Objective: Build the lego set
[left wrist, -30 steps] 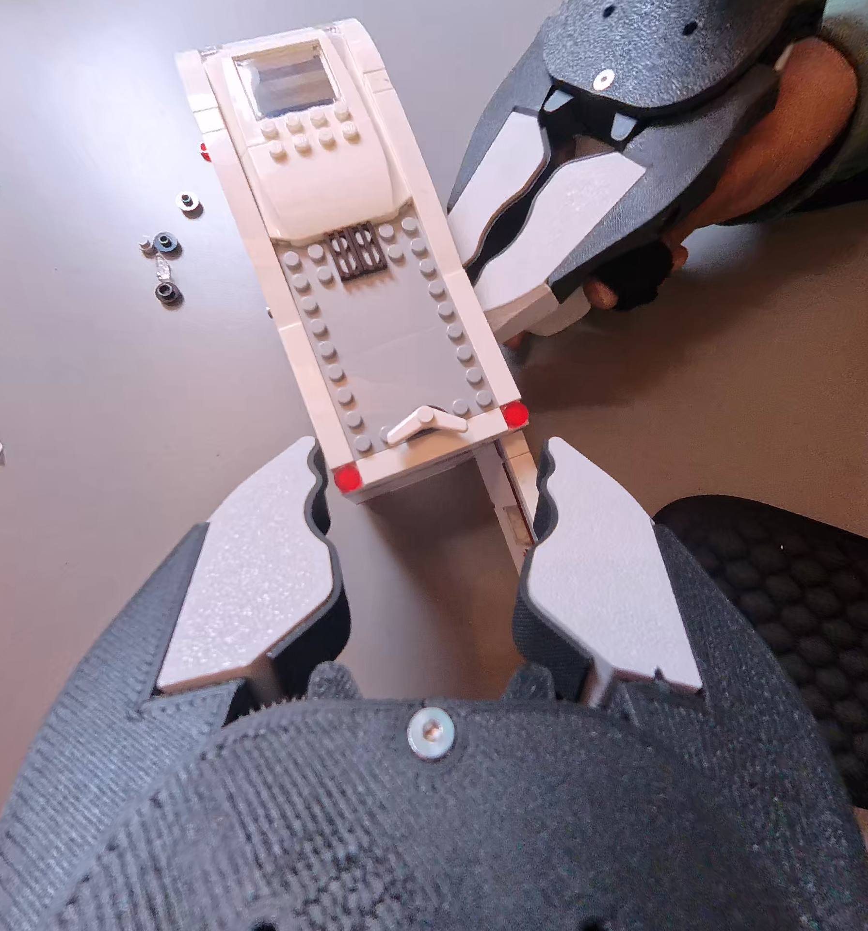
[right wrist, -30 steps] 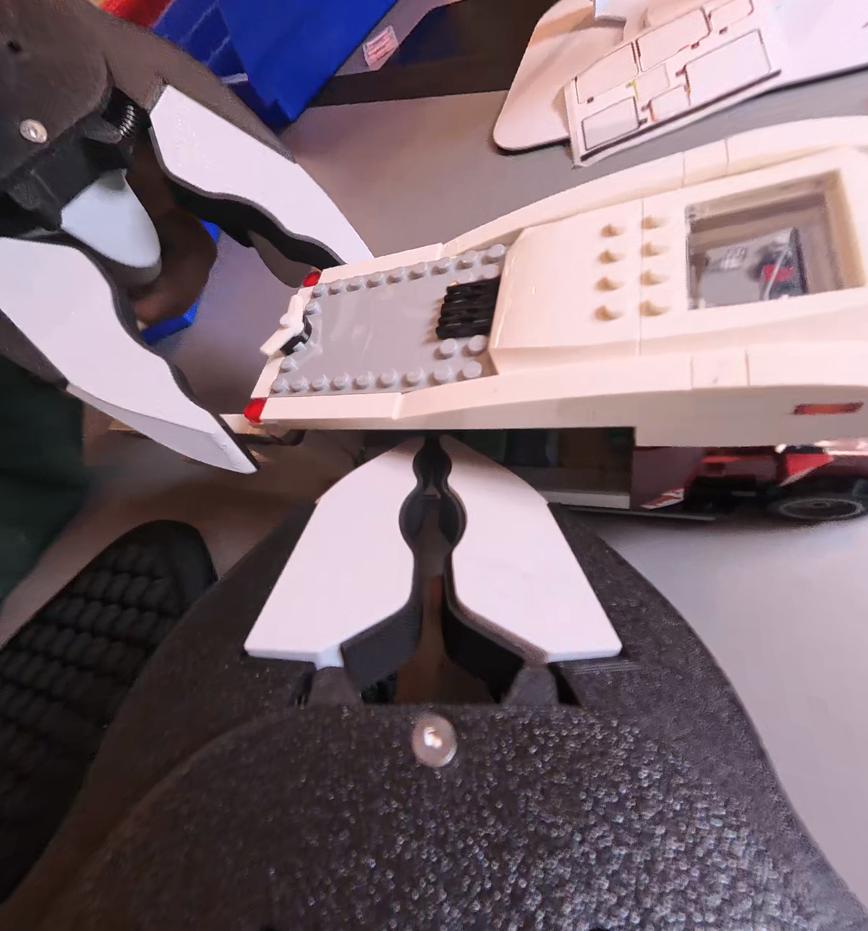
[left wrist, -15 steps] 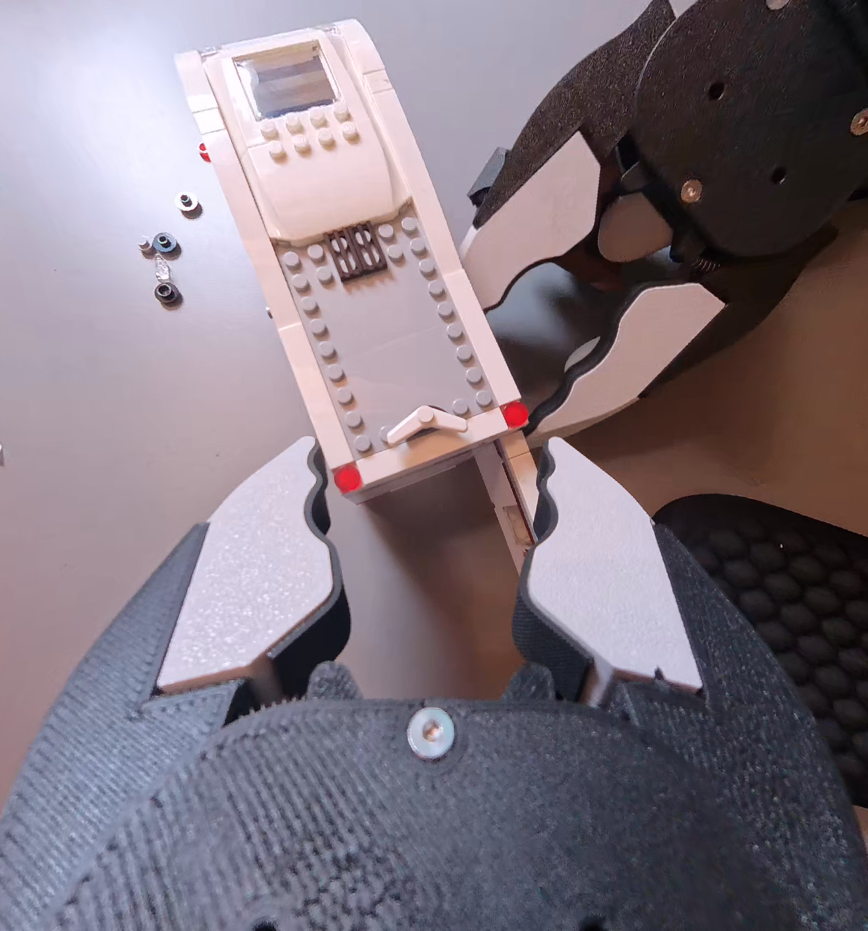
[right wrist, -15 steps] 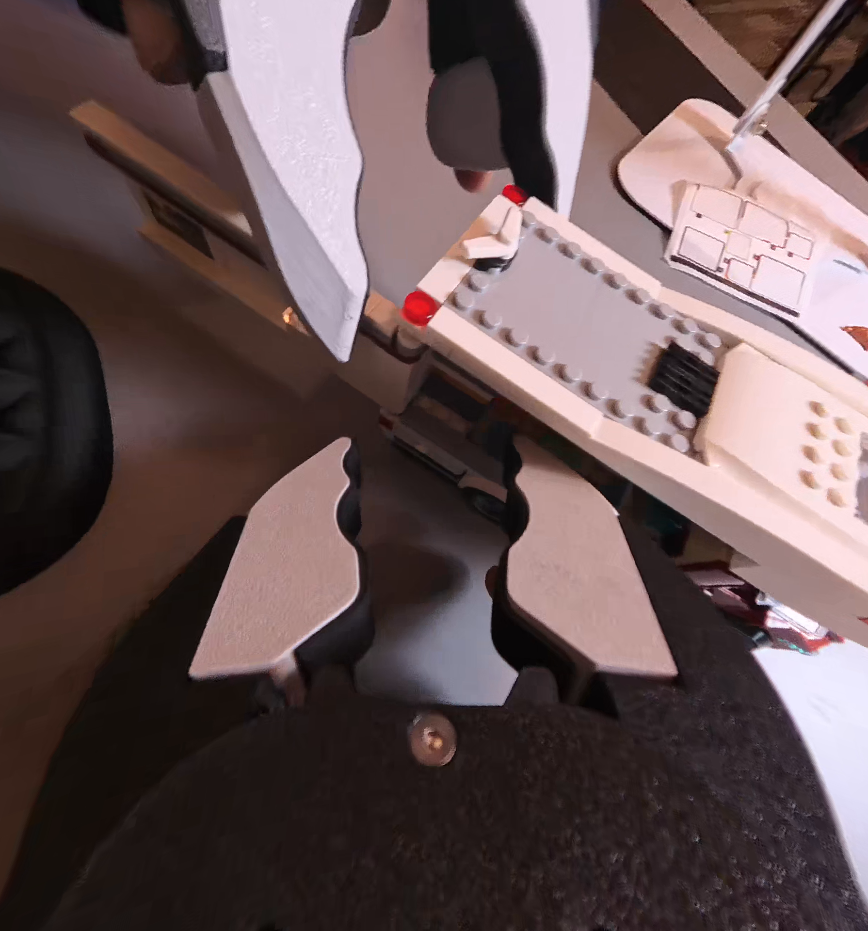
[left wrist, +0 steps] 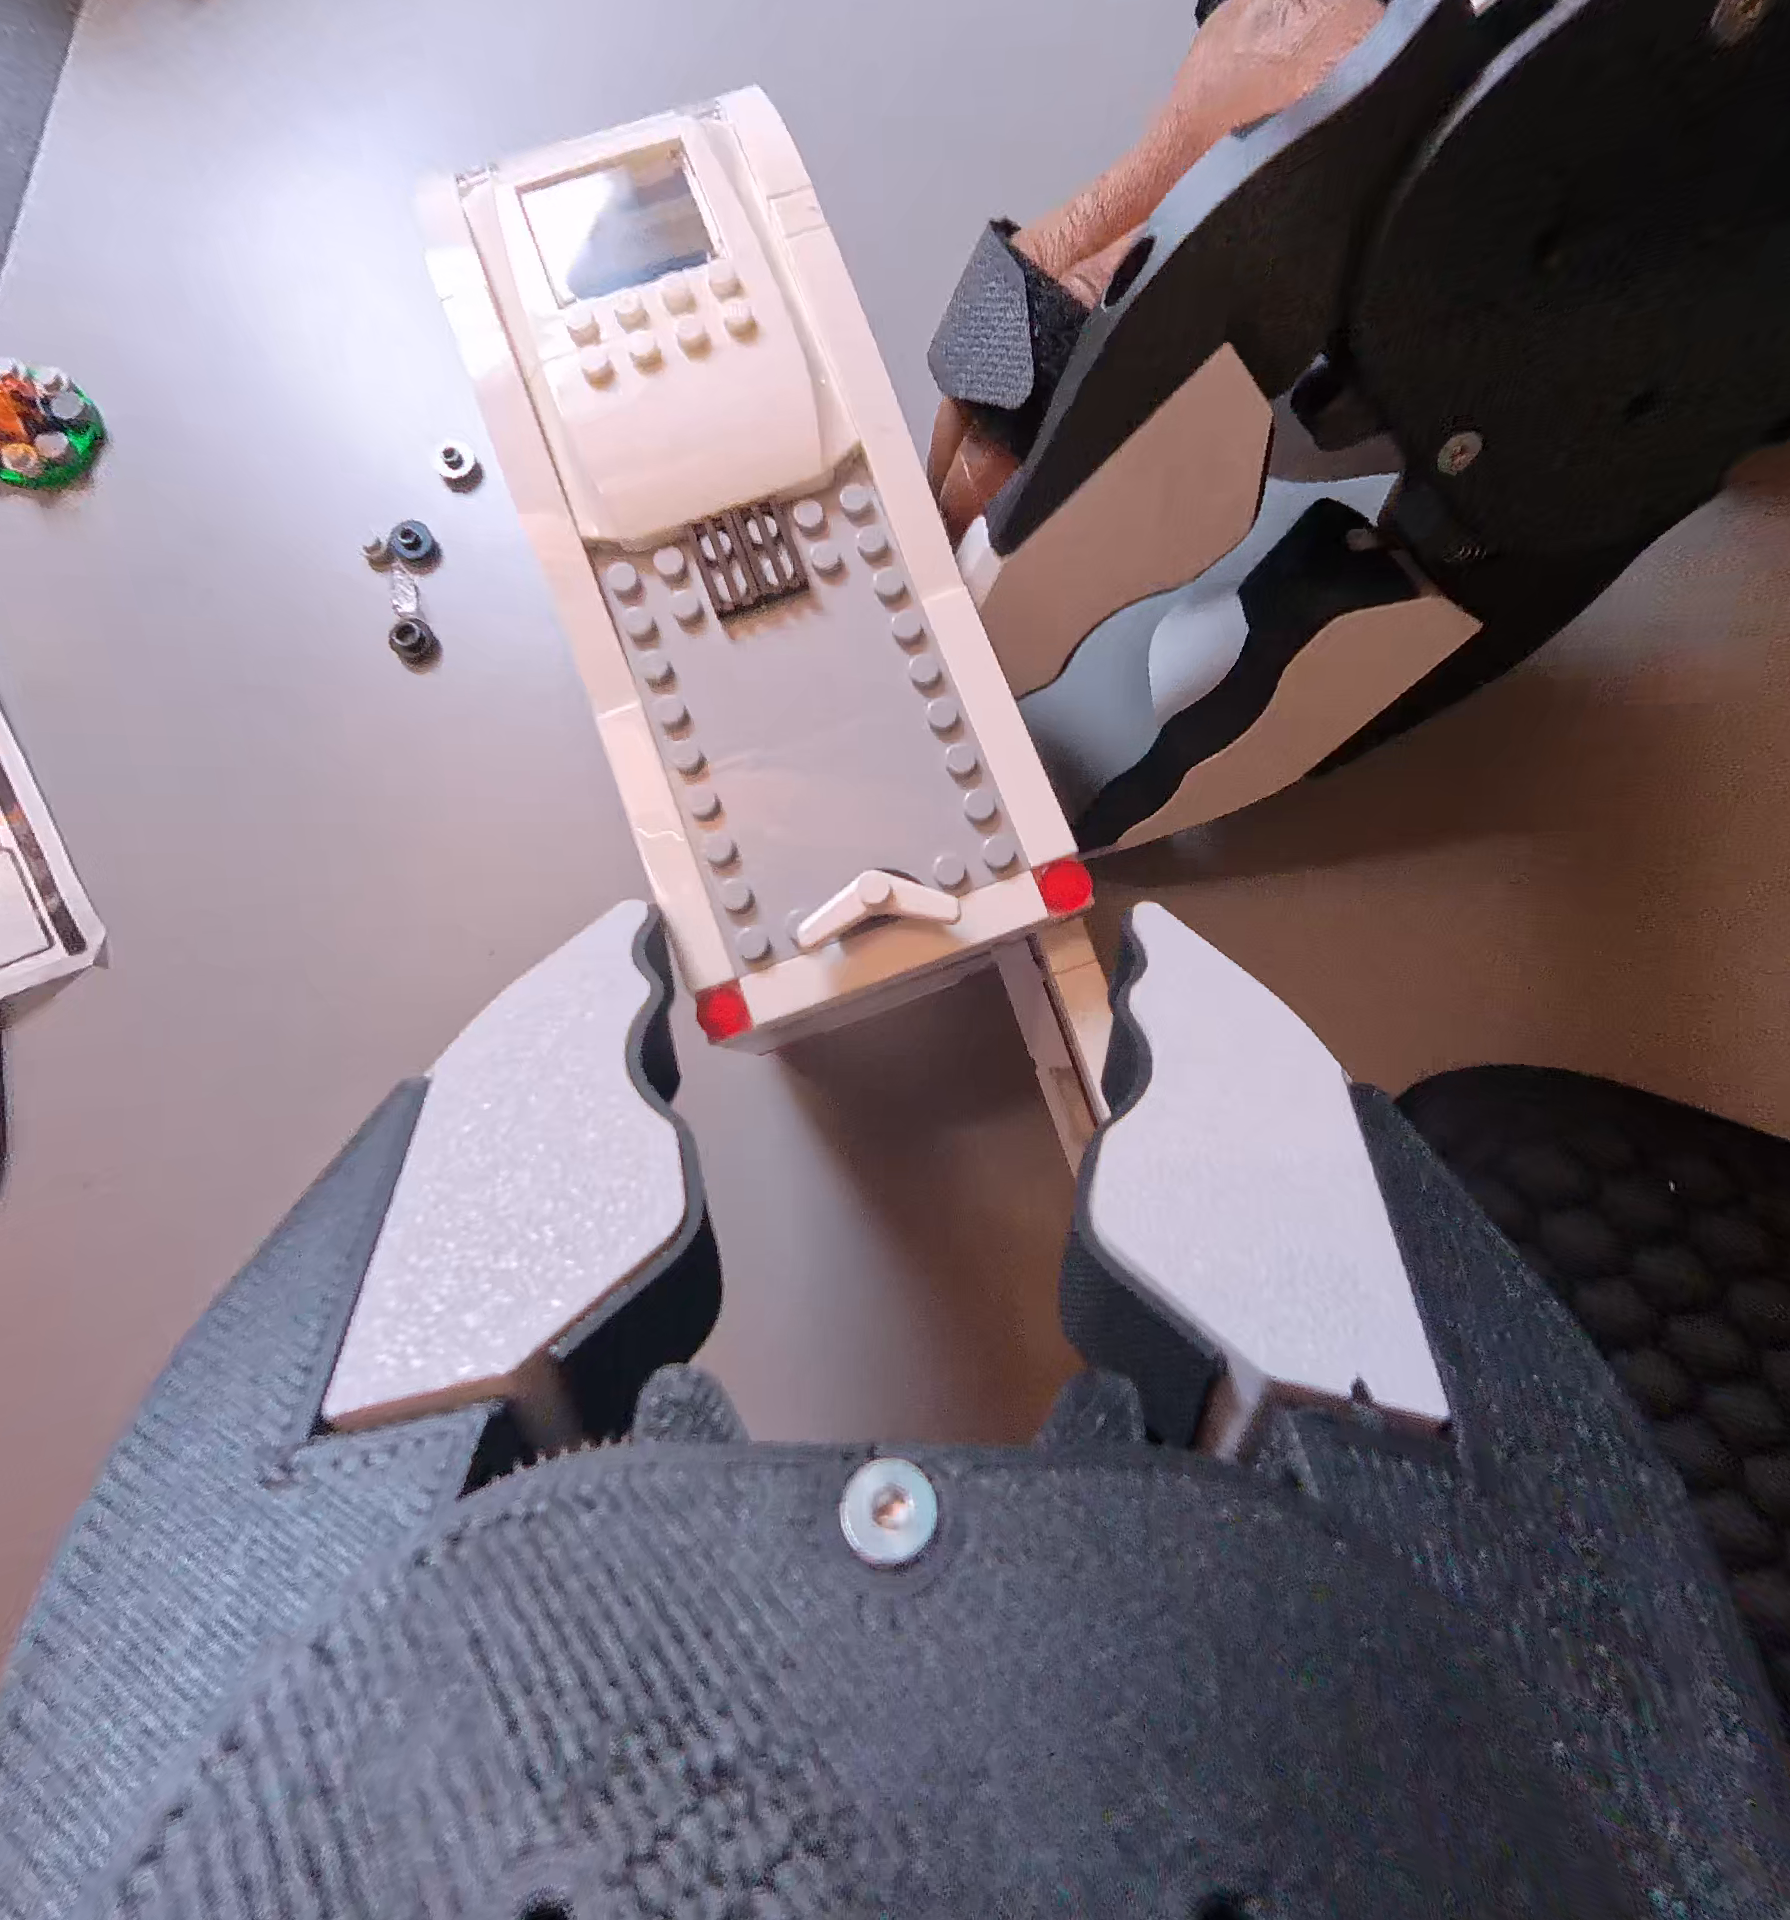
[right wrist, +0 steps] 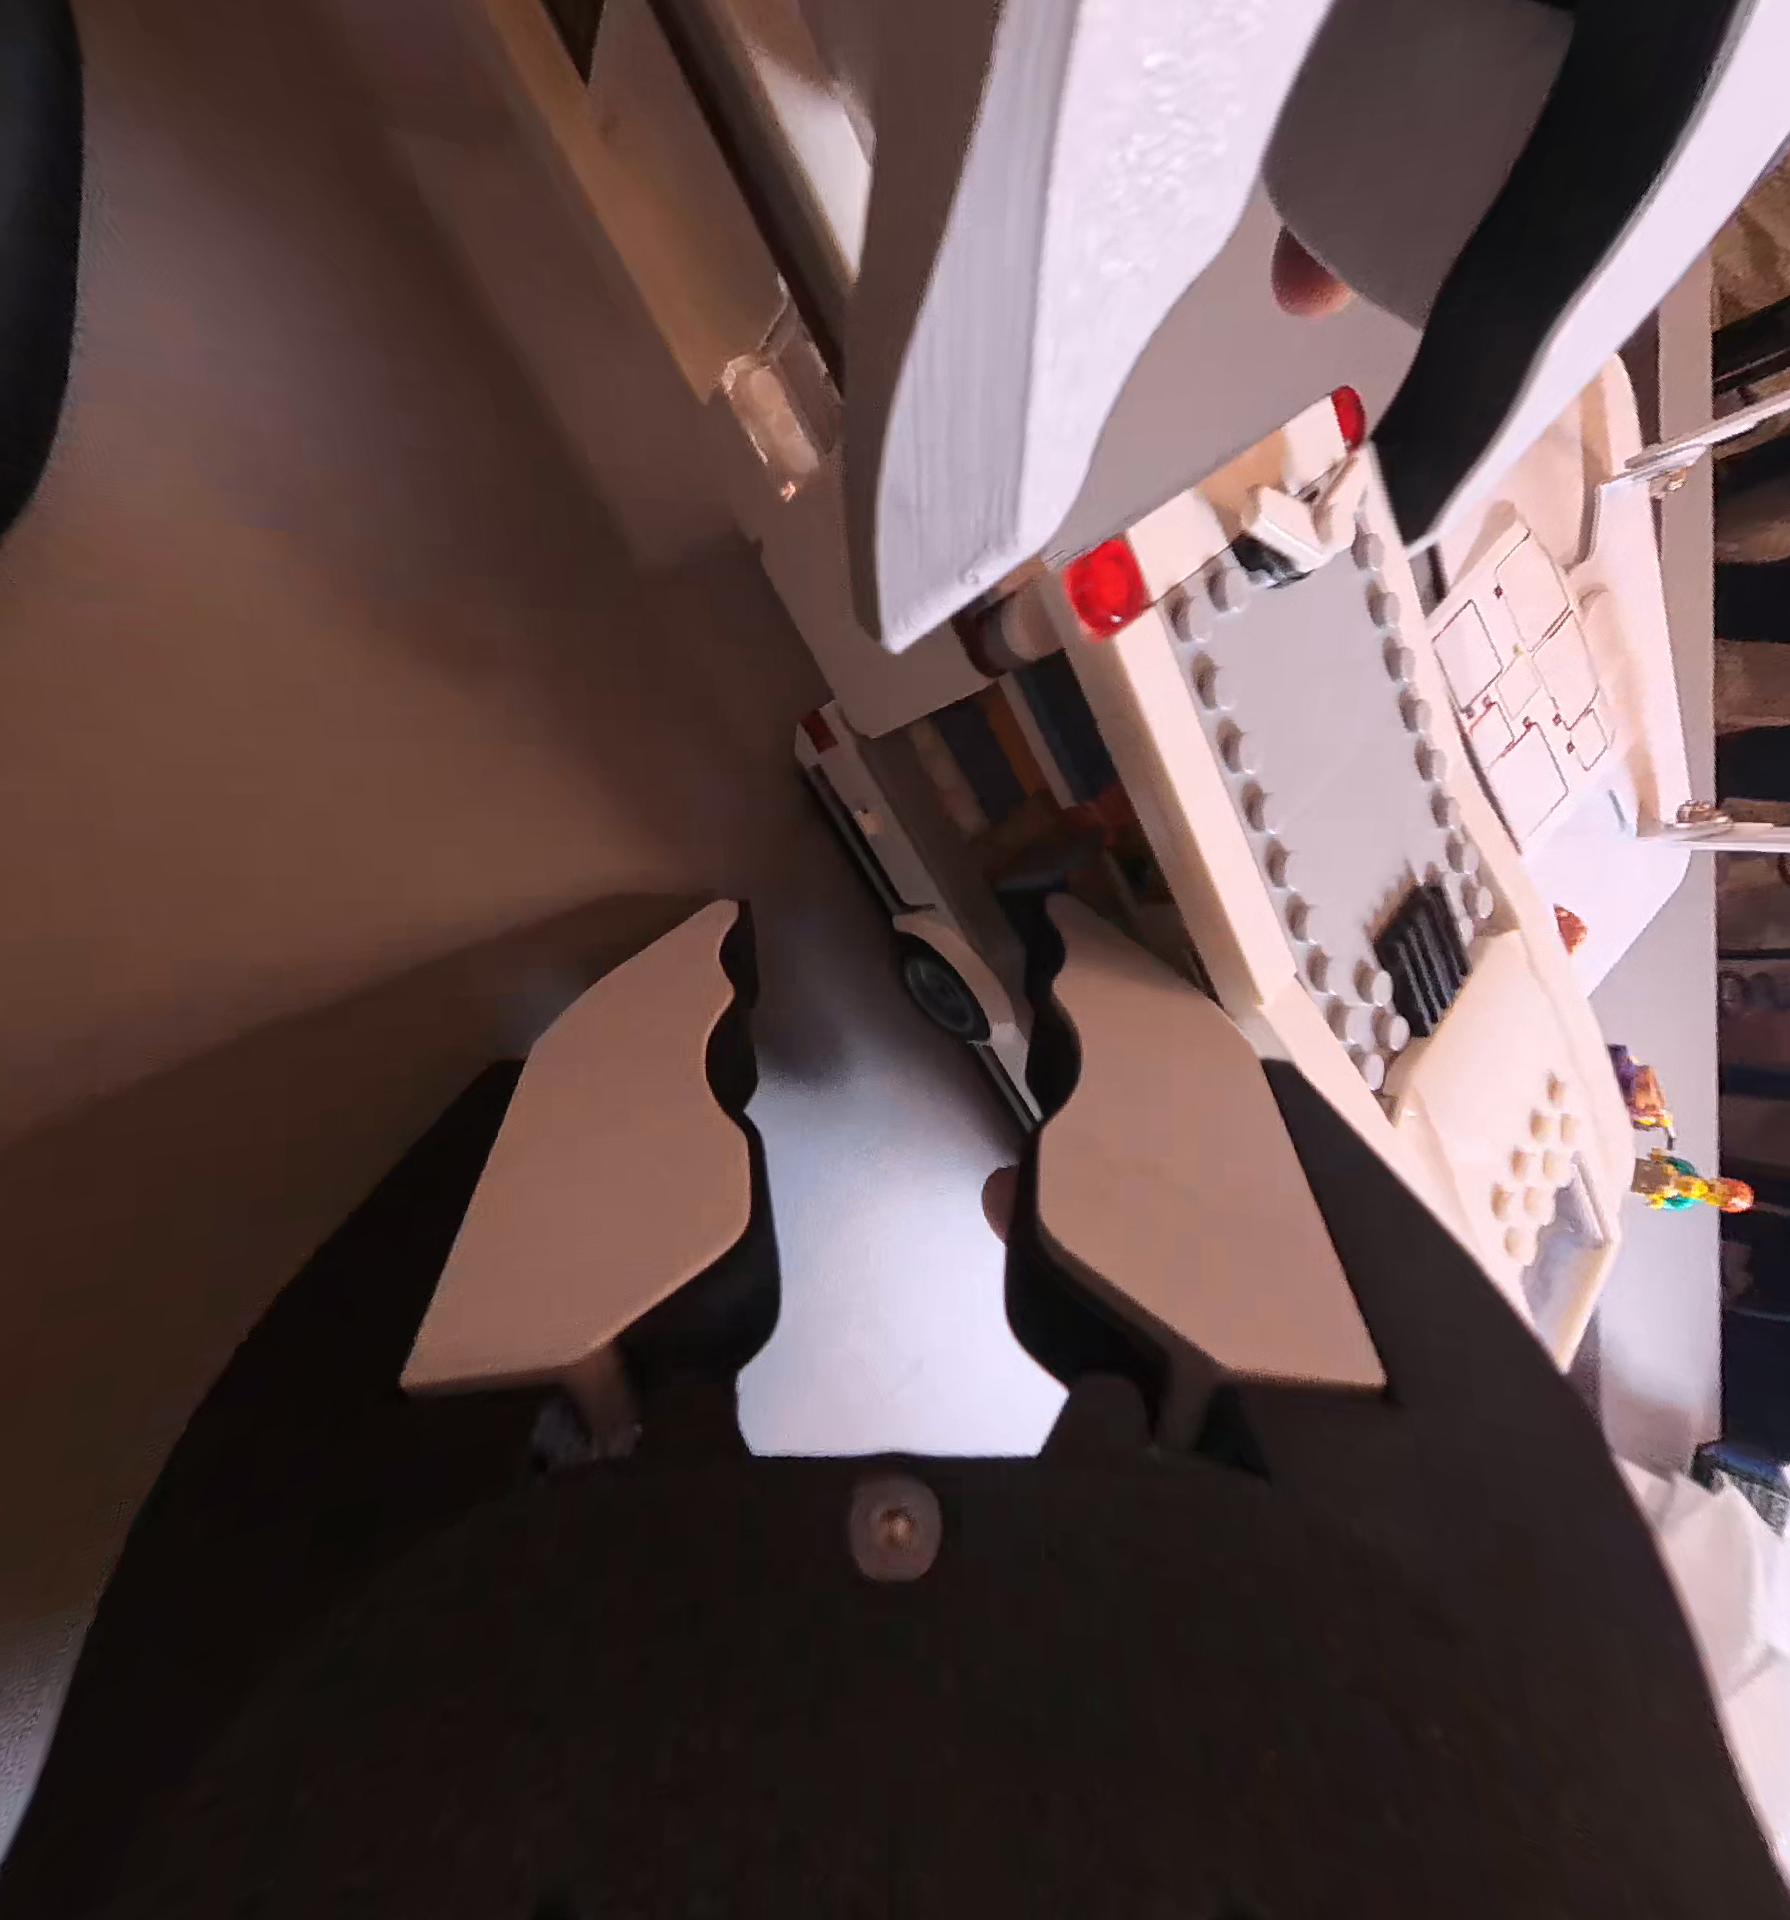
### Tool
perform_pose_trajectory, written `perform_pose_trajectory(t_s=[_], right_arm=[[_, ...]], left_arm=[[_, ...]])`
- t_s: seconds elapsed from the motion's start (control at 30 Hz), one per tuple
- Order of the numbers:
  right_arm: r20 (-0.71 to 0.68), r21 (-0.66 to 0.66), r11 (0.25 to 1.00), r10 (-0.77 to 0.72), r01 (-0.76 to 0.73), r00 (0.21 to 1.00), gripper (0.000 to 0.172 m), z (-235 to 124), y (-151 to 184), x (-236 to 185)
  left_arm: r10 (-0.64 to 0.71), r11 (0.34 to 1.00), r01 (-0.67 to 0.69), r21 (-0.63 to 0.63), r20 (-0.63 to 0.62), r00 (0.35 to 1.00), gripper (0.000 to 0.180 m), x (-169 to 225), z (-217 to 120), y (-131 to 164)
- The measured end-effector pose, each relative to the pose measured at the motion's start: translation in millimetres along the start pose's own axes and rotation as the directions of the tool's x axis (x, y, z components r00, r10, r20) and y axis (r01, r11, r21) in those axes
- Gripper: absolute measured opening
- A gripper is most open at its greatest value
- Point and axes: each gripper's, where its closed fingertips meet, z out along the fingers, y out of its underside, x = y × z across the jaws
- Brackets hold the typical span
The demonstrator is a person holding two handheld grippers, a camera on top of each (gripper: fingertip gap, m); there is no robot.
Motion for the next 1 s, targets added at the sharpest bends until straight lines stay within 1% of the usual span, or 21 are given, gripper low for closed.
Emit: perform_pose_trajectory(t_s=[0.27,0.33,0.43,0.6,0.73,0.87,1.0], right_arm=[[0.041,-0.02,1.0,-0.015,0.016,0.999,0.049,-1.0,4.4,-0.8],[0.055,-0.013,1.0,0.002,-0.001,0.998,0.045,0.4,3.1,-2.5],[0.037,0.0,1.0,0.001,-0.001,0.999,0.043,1.3,2.5,-1.9],[0.006,0.049,0.998,0.043,-0.044,0.999,0.043,2.0,0.7,-1.3],[-0.048,0.133,0.991,0.038,-0.032,0.998,0.043,0.7,-0.4,0.1],[-0.081,0.207,0.978,0.051,-0.033,0.995,0.043,-13.4,-0.4,1.8],[-0.1,0.232,0.971,0.09,-0.064,0.991,0.042,-24.9,8.2,8.5]], left_arm=[[-0.034,0.999,0.033,0.018,0.025,0.999,0.079,-3.0,4.3,-4.2],[-0.033,0.999,0.033,0.002,0.043,0.999,0.079,-3.1,5.5,-3.6],[-0.019,1.0,0.021,-0.018,0.079,0.997,0.08,-4.4,7.8,-2.4],[-0.026,0.999,0.03,-0.028,0.103,0.994,0.081,-5.0,8.9,-2.5],[-0.036,0.999,0.041,-0.034,0.136,0.99,0.085,-3.6,11.1,-4.2],[-0.03,0.998,0.037,-0.043,0.173,0.984,0.086,-1.9,12.6,-8.5],[-0.051,0.997,0.06,-0.047,0.166,0.985,0.084,-3.8,12.7,-9.6]])
